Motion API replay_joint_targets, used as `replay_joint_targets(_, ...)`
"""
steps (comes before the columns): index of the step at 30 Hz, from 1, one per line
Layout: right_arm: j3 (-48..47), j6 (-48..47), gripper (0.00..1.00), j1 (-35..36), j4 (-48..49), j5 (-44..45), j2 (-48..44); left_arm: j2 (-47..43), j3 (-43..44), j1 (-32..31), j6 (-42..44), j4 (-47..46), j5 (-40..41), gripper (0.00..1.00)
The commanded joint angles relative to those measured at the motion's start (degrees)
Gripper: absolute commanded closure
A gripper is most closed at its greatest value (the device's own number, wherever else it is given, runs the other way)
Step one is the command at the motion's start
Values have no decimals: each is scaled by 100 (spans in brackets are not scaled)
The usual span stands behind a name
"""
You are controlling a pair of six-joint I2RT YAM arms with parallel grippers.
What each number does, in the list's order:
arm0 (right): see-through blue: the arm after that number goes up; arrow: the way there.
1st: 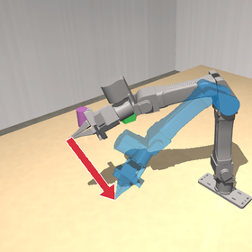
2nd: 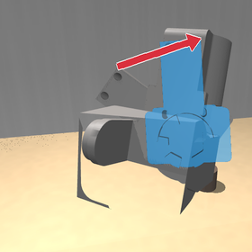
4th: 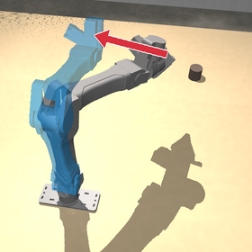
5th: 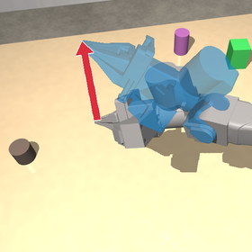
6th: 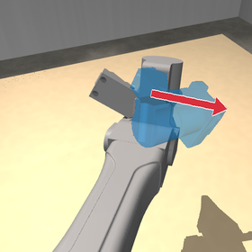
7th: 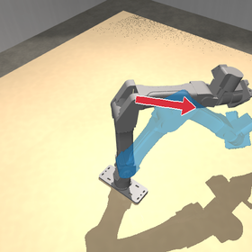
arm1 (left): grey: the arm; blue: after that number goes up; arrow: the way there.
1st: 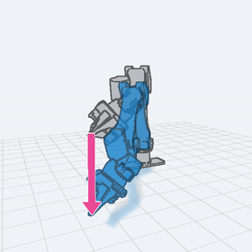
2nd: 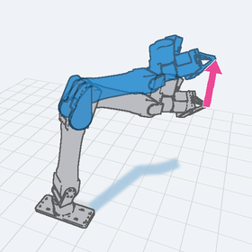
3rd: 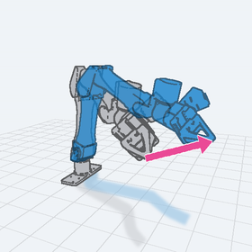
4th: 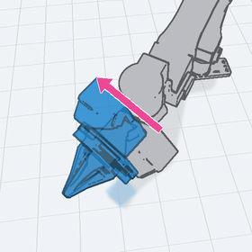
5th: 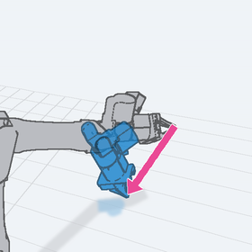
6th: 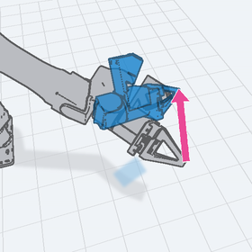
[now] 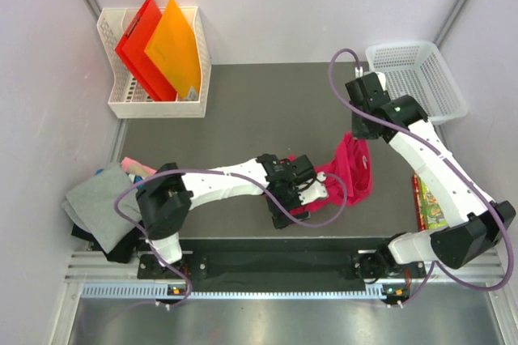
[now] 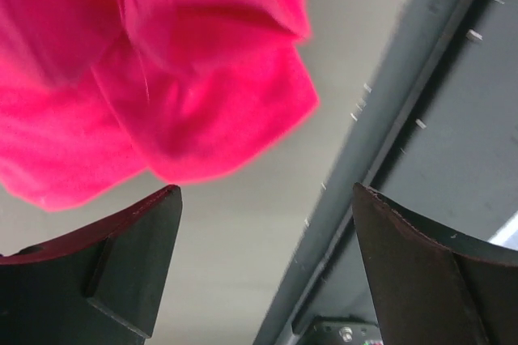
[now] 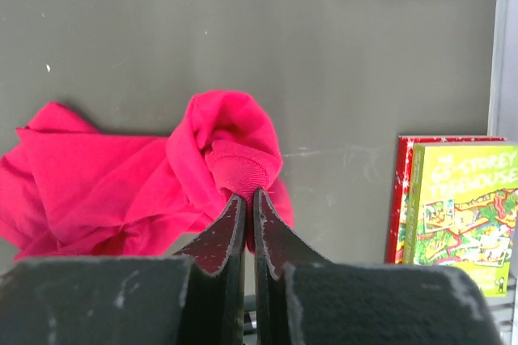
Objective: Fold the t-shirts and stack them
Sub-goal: Flatten out the tshirt
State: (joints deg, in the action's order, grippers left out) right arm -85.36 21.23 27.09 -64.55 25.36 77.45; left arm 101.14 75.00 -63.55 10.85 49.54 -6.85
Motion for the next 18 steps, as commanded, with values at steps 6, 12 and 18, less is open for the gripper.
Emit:
replay_joint_targets(6, 54, -146, 100, -318, 356, -225, -195, 730, 84, -8, -39, -743, 149, 16)
replay_joint_targets(12, 143, -163, 100, -389, 373, -304, -274, 1021, 296, -8, -74, -726, 96, 36)
replay_joint_targets(18, 151, -199, 100, -433, 409, -366, -274, 1092, 304, 9, -48, -718, 307, 87)
